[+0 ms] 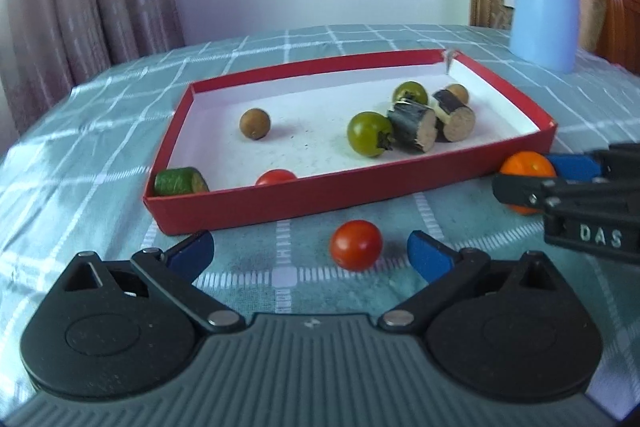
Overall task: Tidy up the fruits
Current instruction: 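Grasp the orange with the right gripper while the left grasps another red cherry tomato, then carry the orange into the tray with the right gripper while the left carries the cherry tomato in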
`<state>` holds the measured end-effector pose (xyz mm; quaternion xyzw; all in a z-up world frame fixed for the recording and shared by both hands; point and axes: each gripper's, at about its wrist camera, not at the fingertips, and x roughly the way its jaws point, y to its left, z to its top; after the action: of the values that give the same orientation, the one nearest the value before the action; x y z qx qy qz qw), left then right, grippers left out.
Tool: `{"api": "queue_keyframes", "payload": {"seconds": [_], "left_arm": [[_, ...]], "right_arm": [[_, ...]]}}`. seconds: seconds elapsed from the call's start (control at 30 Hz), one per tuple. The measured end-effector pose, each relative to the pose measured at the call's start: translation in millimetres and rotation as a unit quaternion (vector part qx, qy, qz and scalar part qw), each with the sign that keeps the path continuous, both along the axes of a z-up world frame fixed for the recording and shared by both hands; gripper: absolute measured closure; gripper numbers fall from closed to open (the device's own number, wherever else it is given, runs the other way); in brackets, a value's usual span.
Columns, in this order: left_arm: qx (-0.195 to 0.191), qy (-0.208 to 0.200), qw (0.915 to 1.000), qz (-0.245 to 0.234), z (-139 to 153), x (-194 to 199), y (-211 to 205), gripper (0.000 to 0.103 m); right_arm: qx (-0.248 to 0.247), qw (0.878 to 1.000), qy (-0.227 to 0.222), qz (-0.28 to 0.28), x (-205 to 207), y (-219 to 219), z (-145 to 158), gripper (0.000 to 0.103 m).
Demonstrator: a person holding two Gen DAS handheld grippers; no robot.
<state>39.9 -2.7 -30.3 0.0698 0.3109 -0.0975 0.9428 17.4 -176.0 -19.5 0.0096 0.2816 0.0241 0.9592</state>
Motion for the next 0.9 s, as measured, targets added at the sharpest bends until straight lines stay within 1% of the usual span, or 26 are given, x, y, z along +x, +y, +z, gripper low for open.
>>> {"api": "queue_keyframes", "payload": {"seconds": [0.07,0.13,0.23,0.4,0.43,0.47,0.5,0.57,0.63,0.7,0.9], "left_arm": [[-0.009,0.007,0.9999,0.002,-0.1,2.0,3.1,0.011],[-0.019,0.009,0.9998,0.005,0.7,1.8,5.9,0.016],[-0.015,0.004,0.9999,0.007,1.7,0.0,5.1,0.021],[-0.021,0.002,0.9998,-0.002,2.5,-2.1,4.3,0.032],[-0.023,0.002,0.9997,-0.003,2.7,-2.6,4.1,0.037],[-0.025,0.001,0.9997,-0.007,3.1,-3.5,3.7,0.043],[-0.024,0.000,0.9996,-0.012,3.2,-4.6,2.3,0.046],[-0.021,-0.004,0.9996,-0.021,3.3,-7.1,-1.3,0.058],[-0.019,-0.006,0.9994,-0.028,3.4,-9.0,-4.6,0.064],[-0.014,-0.009,0.9994,-0.031,3.0,-10.1,-7.0,0.067],[-0.015,-0.010,0.9991,-0.039,2.7,-11.5,-9.4,0.074]], "right_arm": [[0.000,1.000,0.000,0.000,0.0,0.0,-0.1,0.058],[-0.002,1.000,0.003,-0.001,0.8,0.3,-0.6,0.058],[-0.003,1.000,0.007,-0.002,2.0,0.7,-1.4,0.059],[-0.003,1.000,0.007,-0.002,2.3,0.9,-1.6,0.059],[-0.003,1.000,0.007,-0.002,2.2,1.0,-1.6,0.059],[-0.003,1.000,0.007,-0.003,2.3,1.1,-1.6,0.059],[-0.004,1.000,0.007,-0.003,2.2,1.1,-1.6,0.059],[-0.004,1.000,0.007,-0.003,2.2,1.2,-1.5,0.059],[-0.003,1.000,0.007,-0.003,2.2,1.1,-1.4,0.059],[-0.004,1.000,0.007,-0.003,2.1,1.4,-1.4,0.059],[-0.004,1.000,0.006,-0.003,2.3,0.5,-1.6,0.060]]}}
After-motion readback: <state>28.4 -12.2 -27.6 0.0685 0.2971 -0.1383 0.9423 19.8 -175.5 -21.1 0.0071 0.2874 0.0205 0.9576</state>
